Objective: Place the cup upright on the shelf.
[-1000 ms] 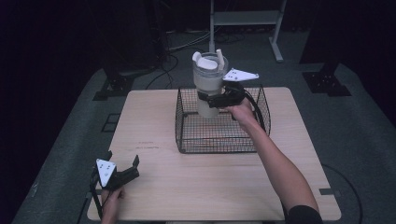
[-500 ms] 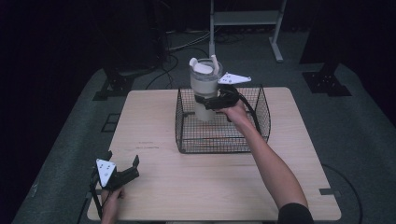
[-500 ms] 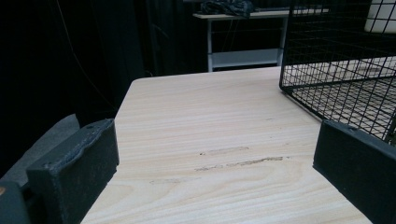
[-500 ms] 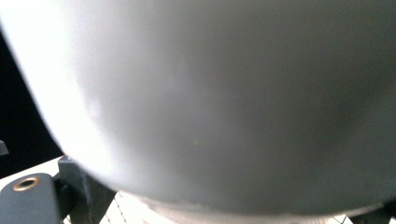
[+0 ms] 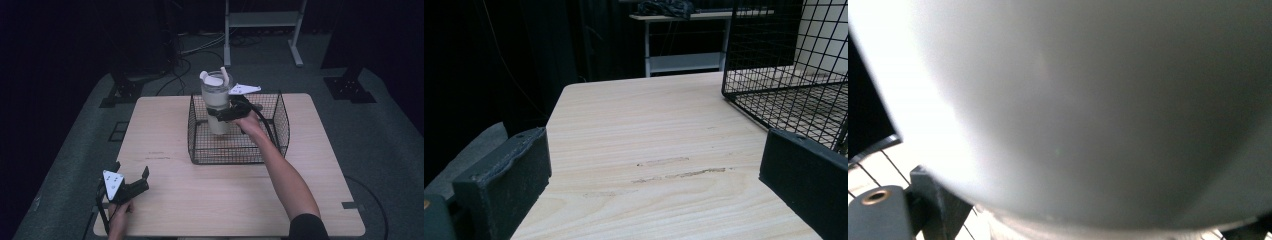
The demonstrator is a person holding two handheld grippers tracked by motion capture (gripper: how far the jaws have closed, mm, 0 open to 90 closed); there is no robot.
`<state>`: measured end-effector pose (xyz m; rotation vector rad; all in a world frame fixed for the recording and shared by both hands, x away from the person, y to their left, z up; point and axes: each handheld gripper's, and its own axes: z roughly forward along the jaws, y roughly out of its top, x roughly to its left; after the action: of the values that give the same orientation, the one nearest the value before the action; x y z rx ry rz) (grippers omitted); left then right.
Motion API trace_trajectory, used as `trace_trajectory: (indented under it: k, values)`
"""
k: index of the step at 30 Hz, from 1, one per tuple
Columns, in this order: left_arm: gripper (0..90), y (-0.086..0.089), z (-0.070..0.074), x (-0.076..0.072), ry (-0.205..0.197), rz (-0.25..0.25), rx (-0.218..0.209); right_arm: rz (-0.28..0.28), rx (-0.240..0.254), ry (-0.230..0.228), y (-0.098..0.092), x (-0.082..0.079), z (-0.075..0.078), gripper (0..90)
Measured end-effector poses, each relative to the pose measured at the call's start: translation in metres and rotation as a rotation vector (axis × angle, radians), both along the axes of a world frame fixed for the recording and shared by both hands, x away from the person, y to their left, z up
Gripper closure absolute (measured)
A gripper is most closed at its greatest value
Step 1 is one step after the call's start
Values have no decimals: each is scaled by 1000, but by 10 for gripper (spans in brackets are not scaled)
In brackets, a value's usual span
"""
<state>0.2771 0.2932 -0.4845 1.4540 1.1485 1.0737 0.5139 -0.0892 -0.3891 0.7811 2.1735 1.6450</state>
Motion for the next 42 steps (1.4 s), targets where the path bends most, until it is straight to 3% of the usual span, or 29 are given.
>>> trace_trajectory:
  k: [9,13,19,28,42]
  values:
    - [0,0,0,0,-2,-2,-1,37,-47,49,7,4,-16,84]
    - [0,0,0,0,-3,-2,-3,48,-98,53,13,7,-24,84]
    - [0,0,0,0,-3,-3,-2,81,-118,87,18,10,-34,84]
    - [0,0,0,0,-5,-5,-3,106,-128,78,21,11,-33,83]
    - [0,-1,0,-1,-7,-5,3,118,-120,70,7,11,-38,82]
